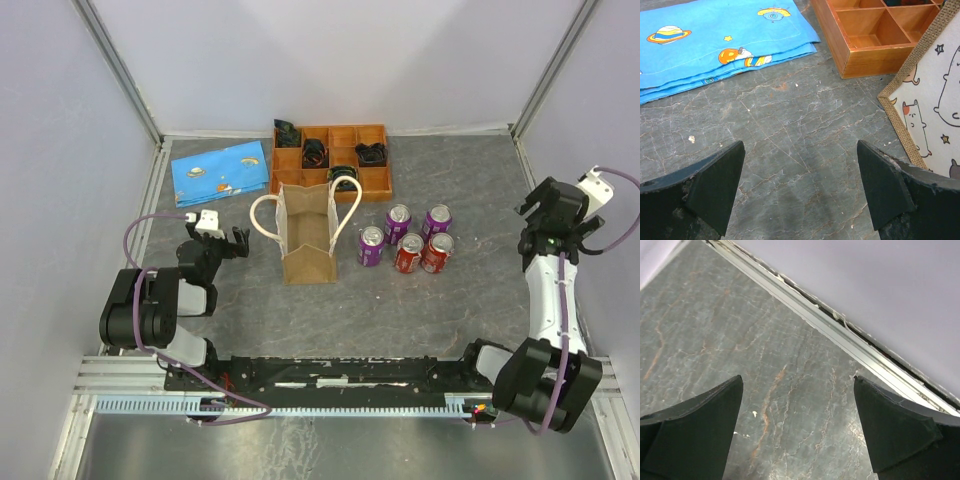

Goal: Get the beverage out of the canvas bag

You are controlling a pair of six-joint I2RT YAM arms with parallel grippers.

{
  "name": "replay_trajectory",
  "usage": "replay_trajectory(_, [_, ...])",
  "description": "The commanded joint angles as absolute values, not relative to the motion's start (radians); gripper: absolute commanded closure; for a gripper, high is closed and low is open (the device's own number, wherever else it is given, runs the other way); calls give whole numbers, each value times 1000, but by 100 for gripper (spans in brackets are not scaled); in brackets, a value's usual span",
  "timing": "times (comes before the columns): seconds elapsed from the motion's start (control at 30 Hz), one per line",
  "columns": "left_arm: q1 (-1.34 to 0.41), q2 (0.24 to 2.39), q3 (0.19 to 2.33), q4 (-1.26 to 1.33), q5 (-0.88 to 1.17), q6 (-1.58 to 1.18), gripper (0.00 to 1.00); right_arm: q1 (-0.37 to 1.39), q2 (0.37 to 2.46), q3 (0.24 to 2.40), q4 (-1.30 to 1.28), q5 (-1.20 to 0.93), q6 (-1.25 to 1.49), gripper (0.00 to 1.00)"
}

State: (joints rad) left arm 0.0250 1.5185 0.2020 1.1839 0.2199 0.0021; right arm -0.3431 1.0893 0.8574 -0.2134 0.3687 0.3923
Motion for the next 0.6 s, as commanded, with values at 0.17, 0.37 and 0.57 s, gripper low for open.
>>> replay_trajectory(0.17, [29,1514,199,1240,233,51,1,-364,1094,807,-160,418,479,1])
replay_trajectory(0.37, [29,1514,199,1240,232,50,1,-365,1147,879,-309,470,546,1])
replay_trajectory(0.57, [29,1515,199,1240,233,50,1,-361,1188,933,-387,496,578,1])
